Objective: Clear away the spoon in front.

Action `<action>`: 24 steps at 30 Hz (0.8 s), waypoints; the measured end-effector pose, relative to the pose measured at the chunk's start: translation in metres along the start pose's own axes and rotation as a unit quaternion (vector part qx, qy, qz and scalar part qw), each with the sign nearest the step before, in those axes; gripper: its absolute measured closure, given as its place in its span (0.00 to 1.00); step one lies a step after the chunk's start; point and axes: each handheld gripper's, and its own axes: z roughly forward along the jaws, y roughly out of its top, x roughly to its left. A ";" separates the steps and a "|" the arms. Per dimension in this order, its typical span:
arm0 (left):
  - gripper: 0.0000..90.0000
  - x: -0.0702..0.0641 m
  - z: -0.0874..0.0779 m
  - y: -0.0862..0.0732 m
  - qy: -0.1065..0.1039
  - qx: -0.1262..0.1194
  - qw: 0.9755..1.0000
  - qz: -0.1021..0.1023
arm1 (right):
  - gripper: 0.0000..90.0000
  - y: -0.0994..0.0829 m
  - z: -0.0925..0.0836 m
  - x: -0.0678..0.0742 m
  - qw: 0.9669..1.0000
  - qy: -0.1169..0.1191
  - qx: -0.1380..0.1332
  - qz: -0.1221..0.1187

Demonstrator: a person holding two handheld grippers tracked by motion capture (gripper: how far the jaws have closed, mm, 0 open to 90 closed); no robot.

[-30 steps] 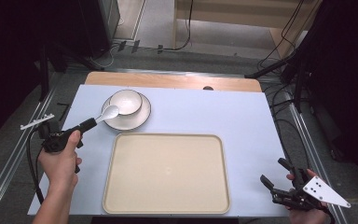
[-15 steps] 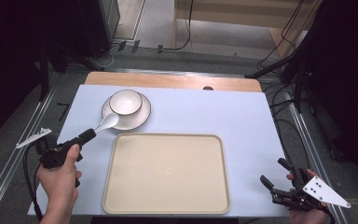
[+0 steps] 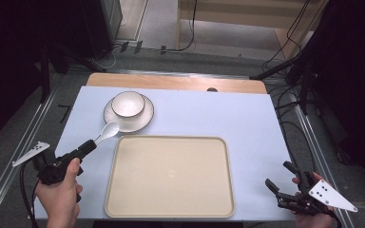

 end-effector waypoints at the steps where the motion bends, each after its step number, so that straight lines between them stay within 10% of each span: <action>1: 0.95 0.000 -0.002 -0.005 0.006 -0.001 1.000 -0.001 | 0.15 0.000 0.000 0.000 1.000 -0.001 0.000 0.000; 24: 0.95 -0.007 0.022 -0.072 0.057 0.008 0.998 -0.006 | 0.15 0.000 -0.001 0.000 1.000 -0.001 -0.002 -0.002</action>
